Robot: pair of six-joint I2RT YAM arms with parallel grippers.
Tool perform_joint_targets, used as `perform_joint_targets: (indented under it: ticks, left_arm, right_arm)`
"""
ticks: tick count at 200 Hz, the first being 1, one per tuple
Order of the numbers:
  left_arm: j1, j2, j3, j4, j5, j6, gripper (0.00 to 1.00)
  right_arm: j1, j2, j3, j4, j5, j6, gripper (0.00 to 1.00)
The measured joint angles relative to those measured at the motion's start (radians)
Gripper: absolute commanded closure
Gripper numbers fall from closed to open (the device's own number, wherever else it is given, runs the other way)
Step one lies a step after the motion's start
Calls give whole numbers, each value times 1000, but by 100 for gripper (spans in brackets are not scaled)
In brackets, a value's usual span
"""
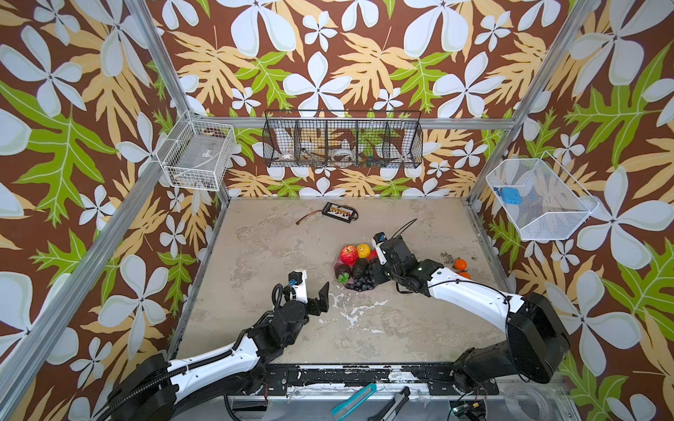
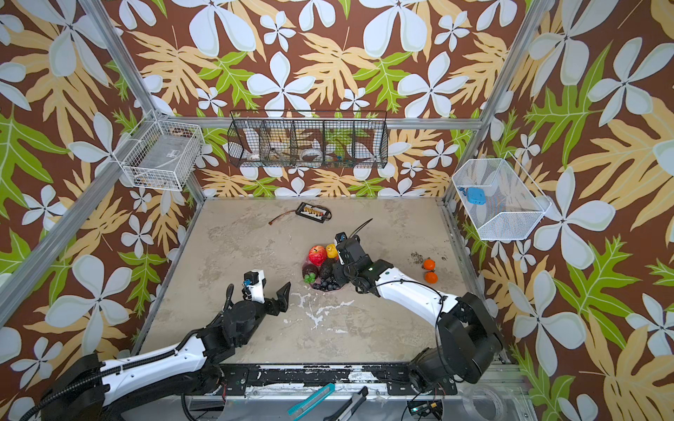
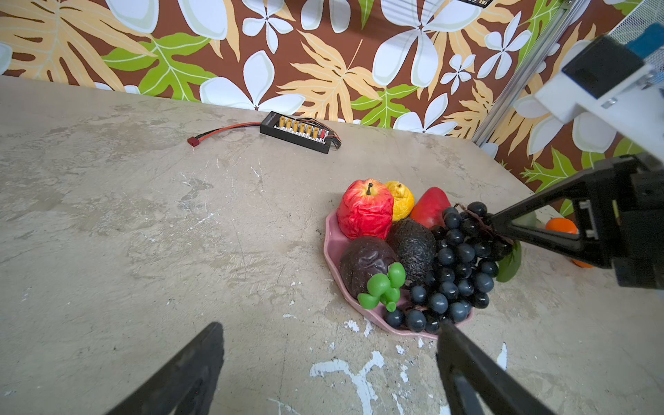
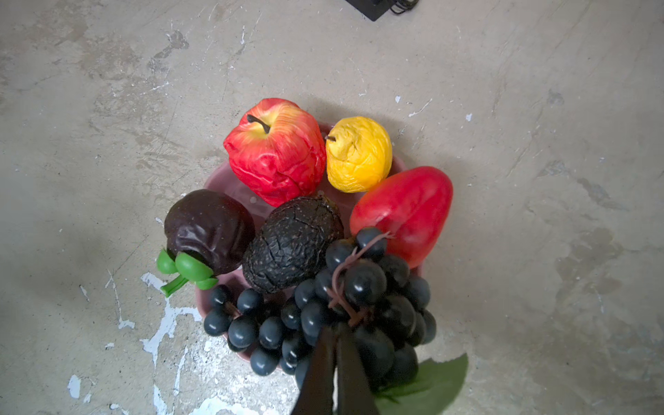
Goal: Arrange fruit in a fruit bowl
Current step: Place the fruits in the fruit bowl.
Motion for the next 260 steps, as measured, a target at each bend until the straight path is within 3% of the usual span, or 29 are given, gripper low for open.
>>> perform_joint_targets:
  ticks: [102,149,260]
  left_arm:
    - [0,-16,0,-1,0,0,7]
    - [0,-15,0,-1,-1,0,7]
    - [0,-16,0,-1,-1,0,7]
  right_arm:
    - [0,42,-8,3,6,-2,100]
    - [0,19,-2,-2,21,1,83]
    - [-11,-99,-14,-41,125,3,57]
